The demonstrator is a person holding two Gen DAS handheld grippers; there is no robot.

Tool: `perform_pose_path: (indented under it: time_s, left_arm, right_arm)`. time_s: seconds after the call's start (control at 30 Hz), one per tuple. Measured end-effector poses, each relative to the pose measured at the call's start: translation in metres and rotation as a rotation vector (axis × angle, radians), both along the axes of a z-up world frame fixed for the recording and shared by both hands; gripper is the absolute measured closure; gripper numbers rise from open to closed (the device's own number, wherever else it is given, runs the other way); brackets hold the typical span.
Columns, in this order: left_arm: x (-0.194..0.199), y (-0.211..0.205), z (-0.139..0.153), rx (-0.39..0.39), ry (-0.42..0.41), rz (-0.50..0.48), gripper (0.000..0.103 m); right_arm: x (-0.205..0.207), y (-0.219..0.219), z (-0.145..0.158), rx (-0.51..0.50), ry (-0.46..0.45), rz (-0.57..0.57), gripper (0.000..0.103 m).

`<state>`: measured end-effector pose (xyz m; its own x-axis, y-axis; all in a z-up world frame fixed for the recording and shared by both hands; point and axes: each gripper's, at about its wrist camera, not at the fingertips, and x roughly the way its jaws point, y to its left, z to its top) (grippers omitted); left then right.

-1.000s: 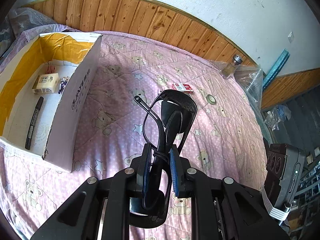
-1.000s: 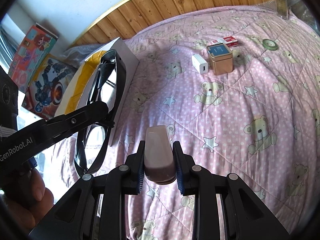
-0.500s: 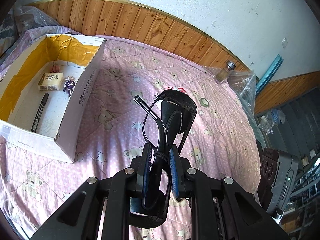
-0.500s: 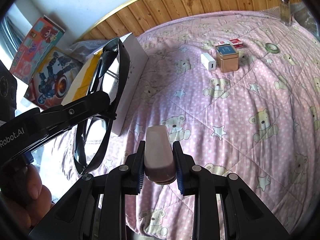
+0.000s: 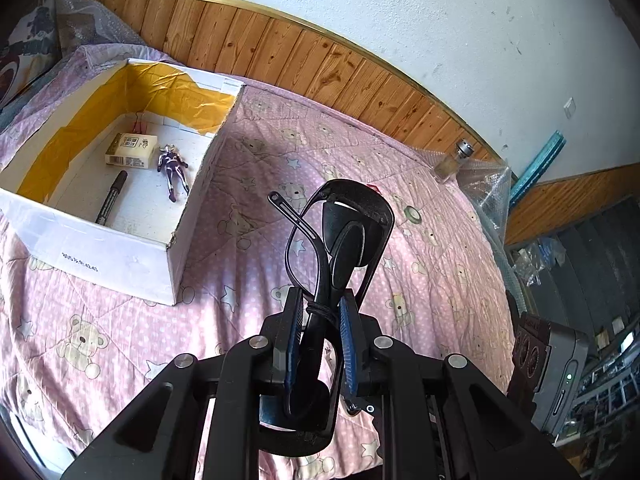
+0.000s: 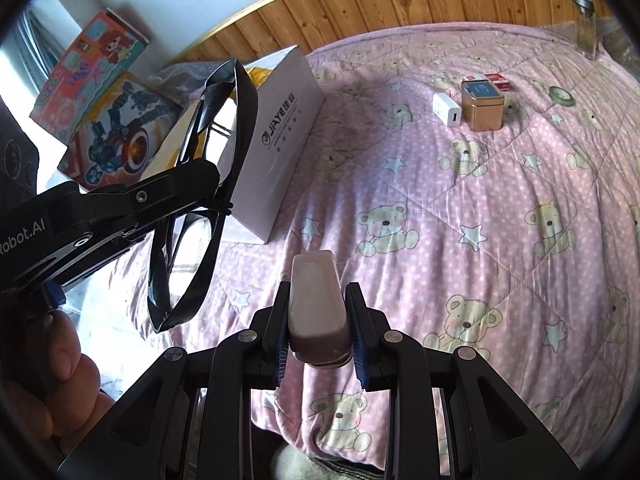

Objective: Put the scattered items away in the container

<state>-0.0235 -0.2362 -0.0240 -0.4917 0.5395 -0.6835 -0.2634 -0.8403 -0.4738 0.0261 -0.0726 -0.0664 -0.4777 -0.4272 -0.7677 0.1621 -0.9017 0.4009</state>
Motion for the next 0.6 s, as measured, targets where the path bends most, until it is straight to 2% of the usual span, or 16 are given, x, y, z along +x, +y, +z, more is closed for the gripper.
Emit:
perform_pose_path:
  time_s: [0.6]
  left_arm:
    - [0.007,-0.04,0.017,0.061,0.031,0.045,0.084]
  right_arm:
    - [-0.004,-0.036,0.029,0.006,0.052,0.069,0.075]
